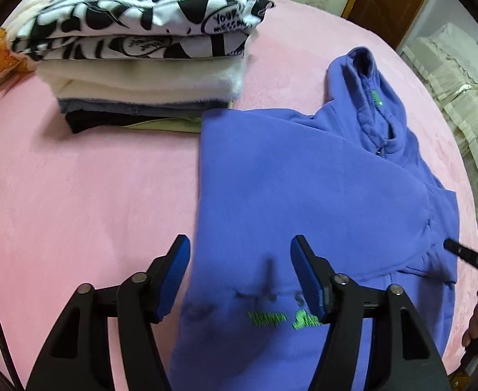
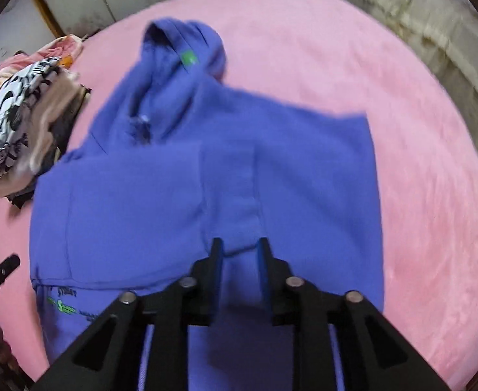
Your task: Fold large clothes
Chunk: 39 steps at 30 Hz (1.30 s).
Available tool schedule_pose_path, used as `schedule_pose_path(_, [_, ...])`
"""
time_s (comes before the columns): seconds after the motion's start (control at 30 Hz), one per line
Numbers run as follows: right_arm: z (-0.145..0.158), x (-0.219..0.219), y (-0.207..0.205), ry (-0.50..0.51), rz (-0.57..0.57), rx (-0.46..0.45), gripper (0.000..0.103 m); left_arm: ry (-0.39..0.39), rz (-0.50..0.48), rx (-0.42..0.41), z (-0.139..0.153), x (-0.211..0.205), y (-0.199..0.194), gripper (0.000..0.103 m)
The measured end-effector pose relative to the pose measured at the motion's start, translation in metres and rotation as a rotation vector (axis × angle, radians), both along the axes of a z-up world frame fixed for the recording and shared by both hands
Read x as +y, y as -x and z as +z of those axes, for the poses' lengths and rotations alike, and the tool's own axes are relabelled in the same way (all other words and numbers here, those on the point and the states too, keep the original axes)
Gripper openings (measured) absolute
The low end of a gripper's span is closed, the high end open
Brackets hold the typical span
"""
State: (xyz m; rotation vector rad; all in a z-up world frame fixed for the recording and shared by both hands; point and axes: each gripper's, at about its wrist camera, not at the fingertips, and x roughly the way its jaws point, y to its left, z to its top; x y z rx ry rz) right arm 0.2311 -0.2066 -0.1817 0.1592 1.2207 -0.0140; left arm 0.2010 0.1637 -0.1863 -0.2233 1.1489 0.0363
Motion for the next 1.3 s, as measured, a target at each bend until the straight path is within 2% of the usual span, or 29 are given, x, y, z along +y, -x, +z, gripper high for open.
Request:
schedule_pose_path(0.07, [-0.006, -0.009, 0.001, -0.027, -0.031, -0.002, 0.044, 0.007, 0.004, 0.017, -0.008, 0.008, -0.016, 0.065])
schedule_pose_path(0.17, [-0.008, -0.017, -0.005, -0.067, -0.055, -0.034, 0.047, 0.028, 0.013, 0.054, -0.024, 0.018, -0.039, 0.065])
schedule_pose_path(0.3, [-0.023, -0.016, -0.033, -0.088, -0.034, -0.030, 0.047, 0.064, 0.012, 0.091, -0.043, 0.028, -0.067, 0.066])
schedule_pose_path(0.5, [-0.042, -0.009, -0.066, -0.173, -0.003, -0.042, 0.047, 0.099, 0.015, 0.128, -0.065, 0.033, -0.095, 0.066])
schedule_pose_path(0.53, [-0.043, -0.007, -0.067, -0.181, 0.010, -0.060, 0.037, 0.093, 0.010, 0.119, -0.065, 0.031, -0.096, 0.065])
schedule_pose_path(0.6, [-0.038, 0.003, -0.067, -0.134, 0.072, -0.084, 0.007, 0.069, 0.001, 0.081, -0.060, 0.028, -0.097, 0.044])
schedule_pose_path(0.63, [-0.035, 0.004, -0.065, -0.113, 0.073, -0.100, 0.007, 0.059, 0.002, 0.064, -0.056, 0.026, -0.097, 0.038])
schedule_pose_path(0.7, [-0.028, 0.002, -0.057, -0.074, 0.056, -0.144, 0.007, -0.011, 0.010, 0.027, -0.053, 0.022, -0.097, 0.038])
schedule_pose_path(0.83, [-0.044, 0.006, -0.053, 0.011, 0.073, -0.107, 0.010, -0.116, -0.018, 0.039, -0.058, 0.007, -0.100, 0.040])
schedule_pose_path(0.93, [-0.025, 0.012, -0.049, 0.064, 0.057, -0.136, 0.014, -0.196, -0.007, 0.007, -0.040, -0.004, -0.095, 0.040])
schedule_pose_path(0.97, [-0.016, 0.013, -0.046, 0.074, 0.045, -0.162, 0.014, -0.201, 0.004, -0.023, -0.031, -0.008, -0.090, 0.040])
schedule_pose_path(1.03, [-0.002, 0.018, -0.037, 0.062, 0.046, -0.213, 0.015, -0.170, 0.008, -0.072, -0.014, -0.017, -0.080, 0.040])
schedule_pose_path(1.1, [0.008, 0.036, -0.028, 0.016, 0.106, -0.243, 0.015, -0.112, -0.001, -0.108, -0.004, -0.030, -0.072, 0.040])
schedule_pose_path(1.2, [0.007, 0.070, -0.021, -0.066, 0.206, -0.241, 0.015, 0.019, -0.038, -0.084, -0.008, -0.053, -0.064, 0.040])
schedule_pose_path(1.27, [0.000, 0.094, -0.019, -0.102, 0.267, -0.233, 0.015, 0.049, -0.067, -0.062, -0.020, -0.070, -0.064, 0.040])
schedule_pose_path(1.3, [-0.006, 0.105, -0.019, -0.106, 0.295, -0.219, 0.015, 0.037, -0.074, -0.049, -0.027, -0.078, -0.065, 0.040])
